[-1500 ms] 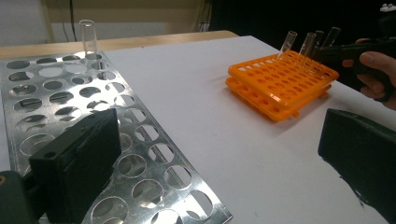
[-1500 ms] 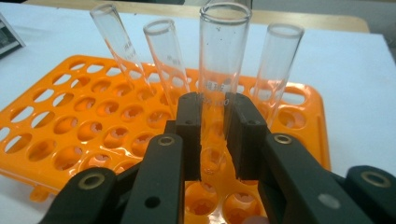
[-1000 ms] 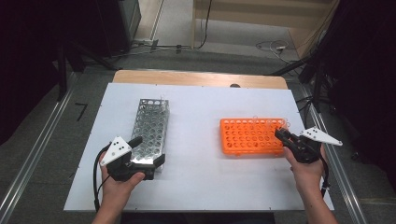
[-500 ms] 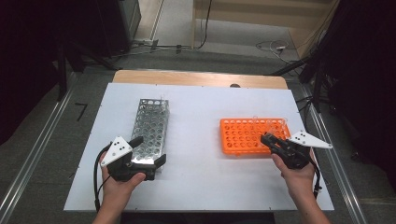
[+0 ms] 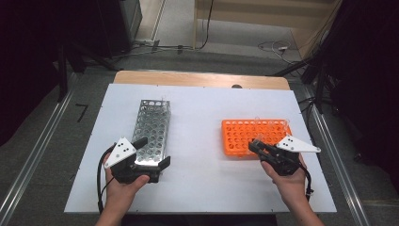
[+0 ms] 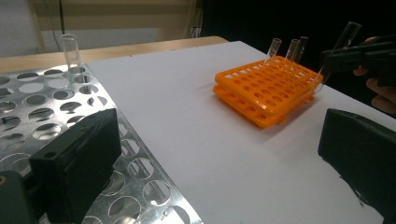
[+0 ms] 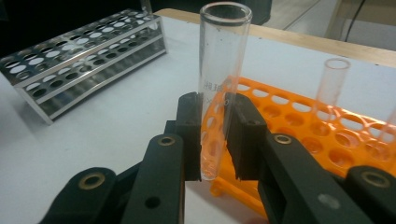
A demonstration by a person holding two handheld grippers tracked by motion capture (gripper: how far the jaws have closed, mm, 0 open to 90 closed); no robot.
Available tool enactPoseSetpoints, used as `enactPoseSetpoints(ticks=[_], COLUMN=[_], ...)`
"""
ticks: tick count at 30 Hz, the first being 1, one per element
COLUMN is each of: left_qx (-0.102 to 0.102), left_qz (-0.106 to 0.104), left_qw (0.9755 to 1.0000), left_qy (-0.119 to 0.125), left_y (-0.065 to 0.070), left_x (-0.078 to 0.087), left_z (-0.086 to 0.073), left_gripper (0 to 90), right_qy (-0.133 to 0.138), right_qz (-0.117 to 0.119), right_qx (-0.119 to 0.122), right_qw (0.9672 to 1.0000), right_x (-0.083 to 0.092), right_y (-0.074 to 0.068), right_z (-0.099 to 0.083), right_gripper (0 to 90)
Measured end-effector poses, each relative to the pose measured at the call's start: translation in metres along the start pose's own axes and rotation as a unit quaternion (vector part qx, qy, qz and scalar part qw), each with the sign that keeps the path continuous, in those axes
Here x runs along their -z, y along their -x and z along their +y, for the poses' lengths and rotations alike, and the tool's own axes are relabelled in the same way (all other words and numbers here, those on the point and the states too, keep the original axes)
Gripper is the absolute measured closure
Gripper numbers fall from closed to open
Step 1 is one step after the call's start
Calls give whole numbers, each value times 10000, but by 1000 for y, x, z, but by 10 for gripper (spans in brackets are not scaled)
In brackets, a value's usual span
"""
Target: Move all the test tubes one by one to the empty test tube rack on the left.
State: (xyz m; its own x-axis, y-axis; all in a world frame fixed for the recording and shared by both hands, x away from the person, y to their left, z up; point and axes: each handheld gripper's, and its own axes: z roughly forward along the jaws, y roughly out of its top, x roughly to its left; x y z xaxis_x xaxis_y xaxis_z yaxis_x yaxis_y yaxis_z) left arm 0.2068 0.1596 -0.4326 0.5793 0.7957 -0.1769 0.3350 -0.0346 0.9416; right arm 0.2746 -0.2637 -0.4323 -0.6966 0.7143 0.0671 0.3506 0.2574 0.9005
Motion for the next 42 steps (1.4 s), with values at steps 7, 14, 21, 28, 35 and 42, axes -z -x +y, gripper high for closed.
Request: enactPoseSetpoints(ticks=[7, 14, 21, 28, 35, 42], left_qx=[-8, -20, -20, -47, -103, -150], left_qz=[-42, -112, -189, -318, -579, -867], left_qw=[10000, 9999, 9998, 9995, 9982, 9960], left_qy=[-14, -14, -27, -37, -82, -139], left_y=[3, 7, 12, 18, 30, 39], left_x=[-2, -4, -8, -13, -21, -29], left_z=[1, 2, 3, 5, 7, 7], left_gripper=[0, 0, 0, 0, 30, 81], right_qy=[-51, -107, -158, -201, -299, -359], right_qz=[195, 391, 530, 665, 837, 984], right_qx=[105, 215, 272, 367, 509, 638], right_qw=[9997, 9989, 9981, 9969, 9947, 9925], right_x=[-6, -13, -19, -25, -33, -40], right_y=[-13, -26, -37, -47, -61, -75], right_z=[0, 0, 0, 0, 0, -1], right_gripper=[740, 739, 739, 740, 740, 740])
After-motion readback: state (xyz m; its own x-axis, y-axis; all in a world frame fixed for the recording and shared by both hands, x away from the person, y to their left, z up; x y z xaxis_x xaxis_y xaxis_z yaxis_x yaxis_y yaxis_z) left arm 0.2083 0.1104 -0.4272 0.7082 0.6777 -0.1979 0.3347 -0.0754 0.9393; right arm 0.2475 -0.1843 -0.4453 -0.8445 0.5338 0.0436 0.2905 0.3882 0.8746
